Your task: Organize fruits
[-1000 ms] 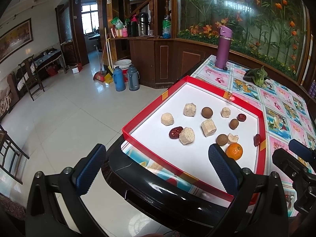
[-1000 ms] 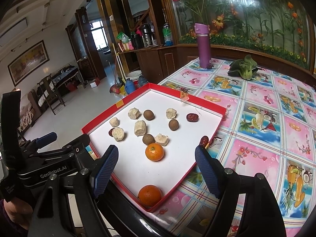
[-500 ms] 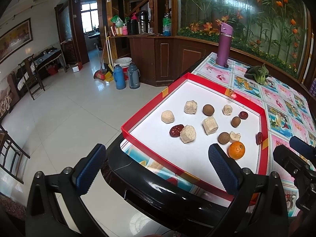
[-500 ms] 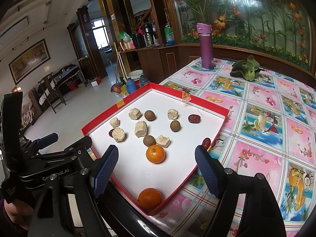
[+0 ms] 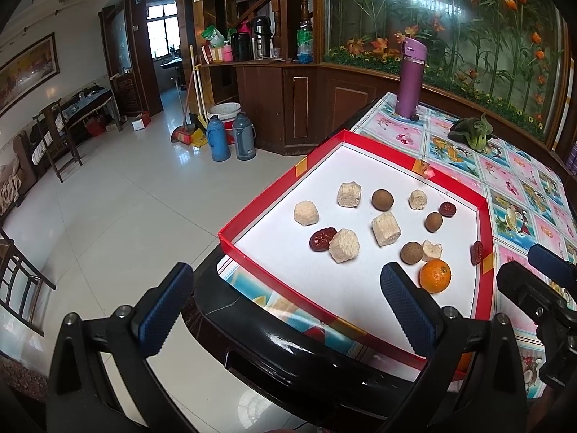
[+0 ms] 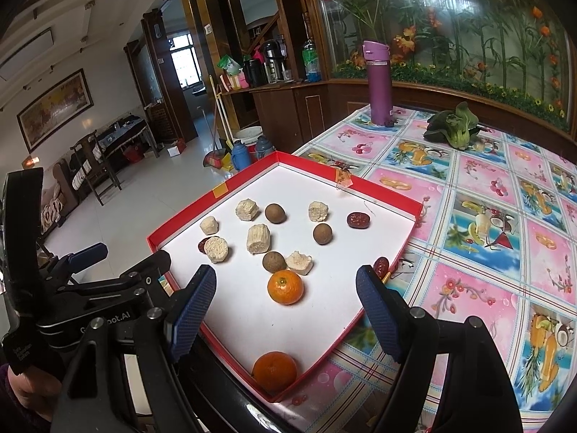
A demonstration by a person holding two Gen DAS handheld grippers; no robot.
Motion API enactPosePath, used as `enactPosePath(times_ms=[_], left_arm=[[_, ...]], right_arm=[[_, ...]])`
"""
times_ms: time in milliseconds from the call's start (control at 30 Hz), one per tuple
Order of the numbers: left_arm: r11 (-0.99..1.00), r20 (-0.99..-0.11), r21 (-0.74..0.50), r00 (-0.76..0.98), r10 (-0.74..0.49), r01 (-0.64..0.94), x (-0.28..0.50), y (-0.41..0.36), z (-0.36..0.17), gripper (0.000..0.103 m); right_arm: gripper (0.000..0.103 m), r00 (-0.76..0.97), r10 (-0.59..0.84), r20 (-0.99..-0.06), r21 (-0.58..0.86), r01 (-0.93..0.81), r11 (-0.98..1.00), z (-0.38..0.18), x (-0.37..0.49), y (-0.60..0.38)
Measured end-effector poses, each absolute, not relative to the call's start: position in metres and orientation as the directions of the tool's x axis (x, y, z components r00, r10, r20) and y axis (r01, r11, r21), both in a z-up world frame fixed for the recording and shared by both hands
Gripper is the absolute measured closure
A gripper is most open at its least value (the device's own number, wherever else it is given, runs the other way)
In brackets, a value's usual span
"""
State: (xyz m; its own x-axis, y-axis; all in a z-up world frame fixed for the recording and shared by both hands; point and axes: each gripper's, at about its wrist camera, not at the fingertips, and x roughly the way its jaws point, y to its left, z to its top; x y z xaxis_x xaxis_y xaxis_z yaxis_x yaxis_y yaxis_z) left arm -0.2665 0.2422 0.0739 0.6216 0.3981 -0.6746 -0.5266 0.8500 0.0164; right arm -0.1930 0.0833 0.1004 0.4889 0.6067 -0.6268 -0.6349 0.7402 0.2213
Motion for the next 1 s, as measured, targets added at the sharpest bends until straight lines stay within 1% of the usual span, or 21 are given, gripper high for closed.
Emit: enactPosePath(times_ms=[1000], left_arm=[[0.857,-0.684,-0.005,0.627,0.373,-0.515,-0.252,0.249,0.075,0.0]], right_arm=[[0.023,0.471,0.593,-0.653,0.228,-0.625,0.747,0.094,-0.185,0.089]])
